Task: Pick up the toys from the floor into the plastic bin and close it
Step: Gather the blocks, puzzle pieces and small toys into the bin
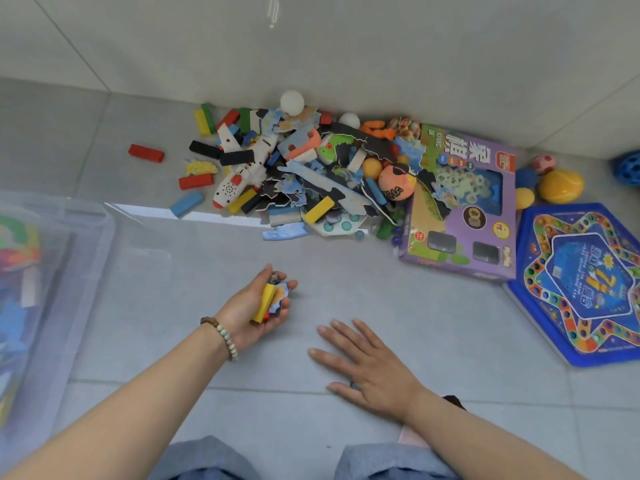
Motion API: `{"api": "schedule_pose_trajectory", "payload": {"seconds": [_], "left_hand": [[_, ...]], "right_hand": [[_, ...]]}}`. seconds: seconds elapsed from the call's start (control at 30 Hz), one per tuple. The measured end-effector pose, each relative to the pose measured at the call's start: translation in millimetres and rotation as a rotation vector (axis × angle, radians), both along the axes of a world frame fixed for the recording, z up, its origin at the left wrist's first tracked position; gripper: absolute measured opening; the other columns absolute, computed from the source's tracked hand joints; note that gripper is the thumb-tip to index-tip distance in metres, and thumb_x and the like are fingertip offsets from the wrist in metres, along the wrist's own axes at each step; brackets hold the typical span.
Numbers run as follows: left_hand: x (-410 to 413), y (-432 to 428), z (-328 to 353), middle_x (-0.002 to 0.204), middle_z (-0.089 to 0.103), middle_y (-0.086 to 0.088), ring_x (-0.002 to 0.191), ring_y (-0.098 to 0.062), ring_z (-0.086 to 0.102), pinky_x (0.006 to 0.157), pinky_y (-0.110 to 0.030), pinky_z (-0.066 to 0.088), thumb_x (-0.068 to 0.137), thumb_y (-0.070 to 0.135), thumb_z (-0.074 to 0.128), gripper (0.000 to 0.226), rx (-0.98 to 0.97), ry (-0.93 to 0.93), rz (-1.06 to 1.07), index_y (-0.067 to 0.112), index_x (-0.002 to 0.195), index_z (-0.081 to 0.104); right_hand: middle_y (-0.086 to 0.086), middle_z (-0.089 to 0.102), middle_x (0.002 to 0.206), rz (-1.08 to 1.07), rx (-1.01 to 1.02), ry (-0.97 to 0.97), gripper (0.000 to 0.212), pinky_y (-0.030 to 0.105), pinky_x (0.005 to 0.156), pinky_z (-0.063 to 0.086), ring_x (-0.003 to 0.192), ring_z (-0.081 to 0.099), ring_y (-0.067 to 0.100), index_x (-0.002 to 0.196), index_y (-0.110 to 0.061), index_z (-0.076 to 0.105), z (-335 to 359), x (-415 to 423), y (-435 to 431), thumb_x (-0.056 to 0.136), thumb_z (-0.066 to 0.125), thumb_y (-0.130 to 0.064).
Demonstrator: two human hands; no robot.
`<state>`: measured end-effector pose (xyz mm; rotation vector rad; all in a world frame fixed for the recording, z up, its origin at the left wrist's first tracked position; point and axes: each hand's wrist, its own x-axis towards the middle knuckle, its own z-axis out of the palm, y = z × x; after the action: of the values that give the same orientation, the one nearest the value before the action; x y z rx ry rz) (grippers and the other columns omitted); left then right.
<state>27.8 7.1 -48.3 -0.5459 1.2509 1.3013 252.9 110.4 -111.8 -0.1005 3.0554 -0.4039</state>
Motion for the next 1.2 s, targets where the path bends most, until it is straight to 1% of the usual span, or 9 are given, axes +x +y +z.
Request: {"api": "schedule_pose_trajectory", "payload": {"seconds": [0.2,0.37,0.5,0.57,0.63,0.67,0.73,1.0,1.2], "left_hand": [[10,-5,-1,0.087,0.069,0.005,0.051,-0.006,0.064,0.049,-0.019,0.054,0.094,0.043,0.044,0.026,-0.011,0.02,-0.072,0.022,0.084,0.056],[15,2,5,0.087,0.07,0.005,0.054,-0.007,0.066,0.051,-0.02,0.055,0.095,0.042,0.044,0.026,-0.009,0.019,-0.085,0.021,0.086,0.057],[11,17,12,0.087,0.07,0.006,0.054,-0.007,0.064,0.051,-0.02,0.055,0.094,0.043,0.045,0.026,0.009,0.039,-0.098,0.022,0.086,0.057],[11,25,16,0.088,0.07,0.006,0.053,-0.006,0.064,0.051,-0.02,0.054,0.095,0.043,0.044,0.026,0.019,0.044,-0.119,0.022,0.087,0.057],[11,32,18,0.089,0.07,0.006,0.054,-0.006,0.064,0.051,-0.02,0.054,0.095,0.043,0.043,0.026,0.037,0.063,-0.141,0.022,0.088,0.056],[10,35,19,0.089,0.07,0.006,0.054,-0.007,0.064,0.051,-0.02,0.054,0.095,0.043,0.043,0.026,0.039,0.07,-0.141,0.022,0.088,0.056],[6,41,21,0.089,0.07,0.006,0.054,-0.007,0.064,0.051,-0.02,0.054,0.095,0.043,0.042,0.026,0.038,0.09,-0.141,0.022,0.089,0.056],[-1,51,22,0.089,0.071,0.005,0.055,-0.007,0.064,0.051,-0.021,0.055,0.095,0.042,0.043,0.026,0.041,0.094,-0.132,0.021,0.091,0.057],[-5,48,17,0.091,0.071,0.004,0.055,-0.007,0.064,0.051,-0.02,0.055,0.095,0.041,0.043,0.026,0.03,0.09,-0.108,0.021,0.09,0.058]], "right_hand": [[0.002,0.044,0.123,-0.26,0.065,0.14,0.048,0.04,0.106,0.028,0.116,0.044,0.022,0.135,-0.03,0.042,-4,-7,7,0.096,0.029,-0.053],[-0.002,0.037,0.087,-0.141,0.182,0.147,0.053,0.028,0.066,0.03,0.071,0.045,0.019,0.131,-0.019,0.043,5,-17,27,0.079,0.042,-0.014],[-0.004,0.055,0.072,-0.149,0.207,0.08,0.053,0.025,0.044,0.036,0.053,0.054,0.016,0.125,-0.02,0.043,7,-32,35,0.072,0.039,-0.016],[-0.004,0.062,0.069,-0.394,0.056,-0.01,0.032,0.026,0.044,0.041,0.057,0.061,0.02,0.119,-0.024,0.046,21,-48,33,0.088,0.04,-0.022],[-0.003,0.054,0.062,-0.772,-0.437,-0.097,0.017,0.03,0.053,0.037,0.056,0.054,0.019,0.108,-0.02,0.052,40,-72,35,0.096,0.045,-0.03],[-0.003,0.046,0.055,-0.94,-0.743,-0.03,0.014,0.028,0.05,0.032,0.048,0.044,0.012,0.1,-0.017,0.053,48,-84,38,0.095,0.049,-0.03],[-0.005,0.038,0.051,-1.106,-0.935,0.183,0.015,0.021,0.045,0.023,0.042,0.031,0.004,0.092,-0.016,0.05,63,-105,56,0.094,0.053,-0.03],[-0.004,0.056,0.068,-0.983,-0.261,-0.048,0.071,0.028,0.049,0.031,0.069,0.055,0.019,0.139,-0.027,0.033,72,-138,119,0.08,0.065,-0.051],[0.009,0.066,0.097,-0.993,-0.074,-0.193,0.089,0.031,0.059,0.038,0.09,0.063,0.031,0.141,-0.017,0.026,66,-162,112,0.075,0.065,-0.061]]}}
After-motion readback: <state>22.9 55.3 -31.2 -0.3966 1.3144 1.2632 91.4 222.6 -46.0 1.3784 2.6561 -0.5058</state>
